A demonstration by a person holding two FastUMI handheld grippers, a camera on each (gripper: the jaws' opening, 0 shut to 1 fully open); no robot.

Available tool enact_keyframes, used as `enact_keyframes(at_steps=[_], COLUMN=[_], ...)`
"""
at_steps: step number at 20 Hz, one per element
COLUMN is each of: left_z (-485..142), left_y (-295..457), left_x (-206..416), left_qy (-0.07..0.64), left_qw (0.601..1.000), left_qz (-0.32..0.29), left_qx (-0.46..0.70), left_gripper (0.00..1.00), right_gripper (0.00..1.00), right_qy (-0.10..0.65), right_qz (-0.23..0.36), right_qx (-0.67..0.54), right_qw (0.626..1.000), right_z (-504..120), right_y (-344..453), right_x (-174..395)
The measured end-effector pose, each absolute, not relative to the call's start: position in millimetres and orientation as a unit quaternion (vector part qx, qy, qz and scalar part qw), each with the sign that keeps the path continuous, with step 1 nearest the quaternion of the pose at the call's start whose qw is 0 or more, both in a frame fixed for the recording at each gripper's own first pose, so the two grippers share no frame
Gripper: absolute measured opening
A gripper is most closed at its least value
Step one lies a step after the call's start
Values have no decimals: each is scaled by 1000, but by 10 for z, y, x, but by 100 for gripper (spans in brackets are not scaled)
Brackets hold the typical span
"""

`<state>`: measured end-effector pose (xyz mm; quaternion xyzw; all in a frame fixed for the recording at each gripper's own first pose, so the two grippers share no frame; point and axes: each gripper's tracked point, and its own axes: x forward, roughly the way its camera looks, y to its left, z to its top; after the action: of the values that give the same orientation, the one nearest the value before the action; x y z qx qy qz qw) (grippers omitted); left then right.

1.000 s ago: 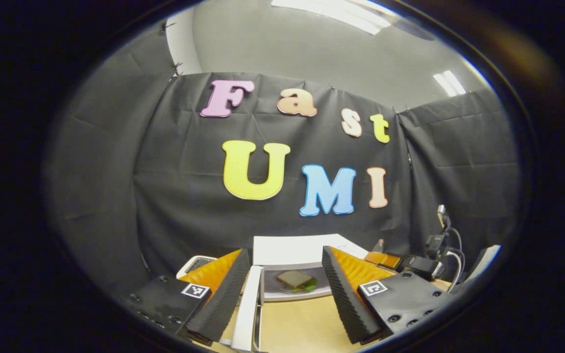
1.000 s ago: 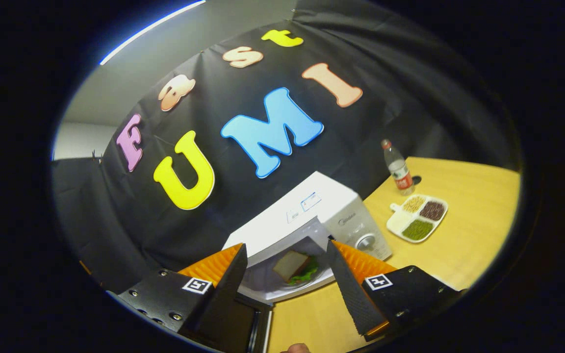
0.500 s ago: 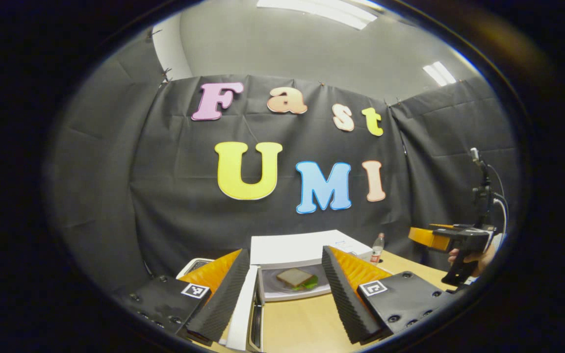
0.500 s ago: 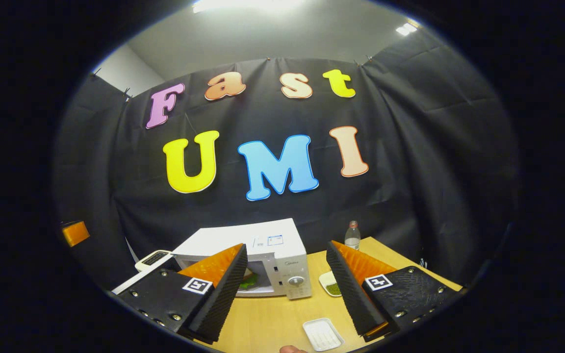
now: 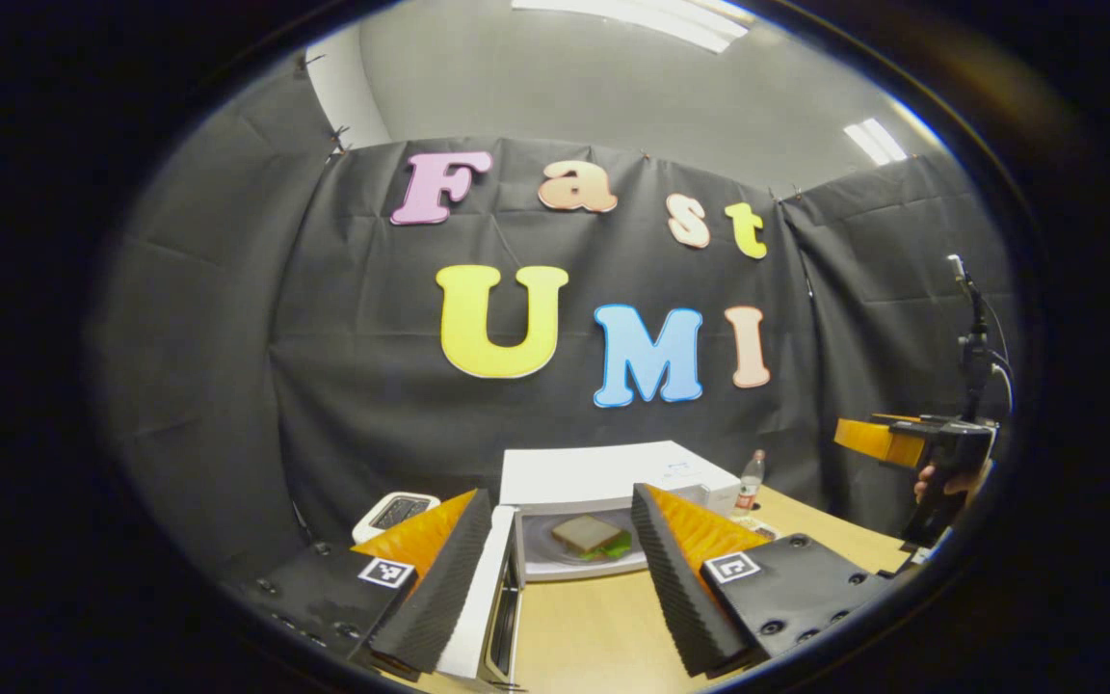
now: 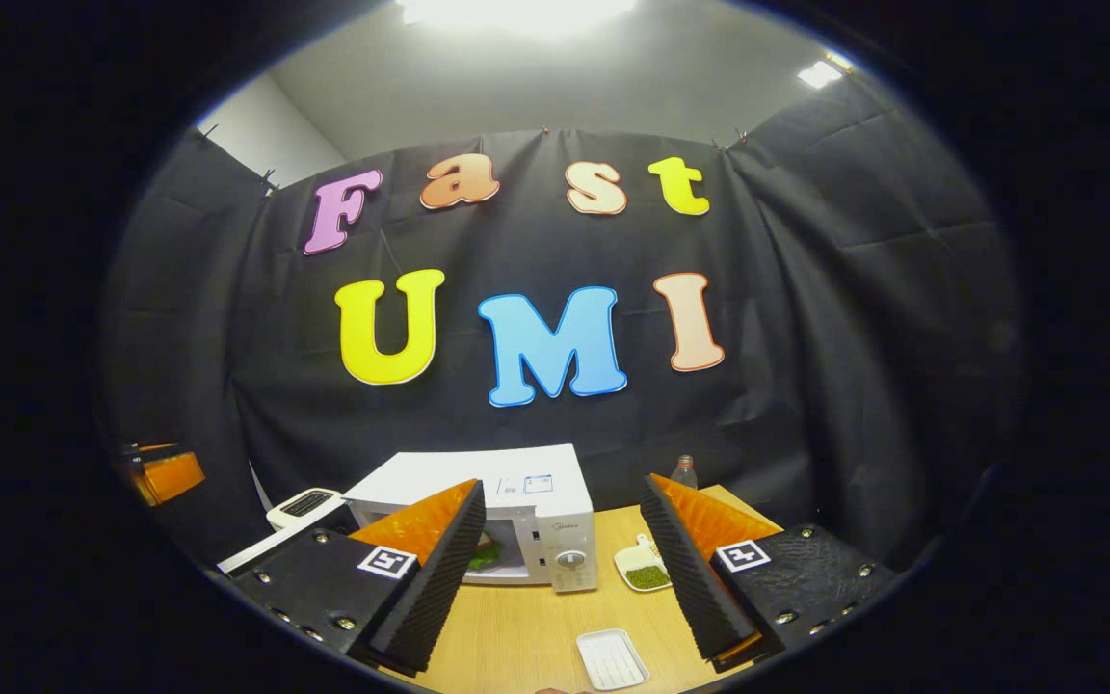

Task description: Open the microwave oven with the left hand, put the food in, and close the microwave oven.

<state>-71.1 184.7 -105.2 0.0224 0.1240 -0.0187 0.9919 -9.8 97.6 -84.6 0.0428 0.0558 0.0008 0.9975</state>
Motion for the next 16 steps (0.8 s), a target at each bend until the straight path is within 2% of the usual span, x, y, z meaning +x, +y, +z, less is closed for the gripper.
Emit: enact_keyframes(at_steps=[1,3,4,11,16], left_z=[-1094,-1148,-1233,-1531,-2062], left_y=[1859,2092,2078,2878,3330], left_x=[-752,-885,-881,-1333,-1617], left_qy=[136,149,159,207,256], left_qw=[990,988,987,976,962], left_qz=[-24,6,-9,56,82], left_qx=[24,37,26,49,41], left_gripper=[89,35,8,9,7], right_gripper=[97,97,97,97,97], right_qy=[54,54,53,60,67], right_qz=[3,6,8,11,8], right_qx=[44,45,45,51,48], right_qw=[998,998,998,997,997], right_z=[-834,-811,-797,-825,-848], right_y=[983,1007,1012,1043,1042], right_x=[-94,-95,-92,-58,-57])
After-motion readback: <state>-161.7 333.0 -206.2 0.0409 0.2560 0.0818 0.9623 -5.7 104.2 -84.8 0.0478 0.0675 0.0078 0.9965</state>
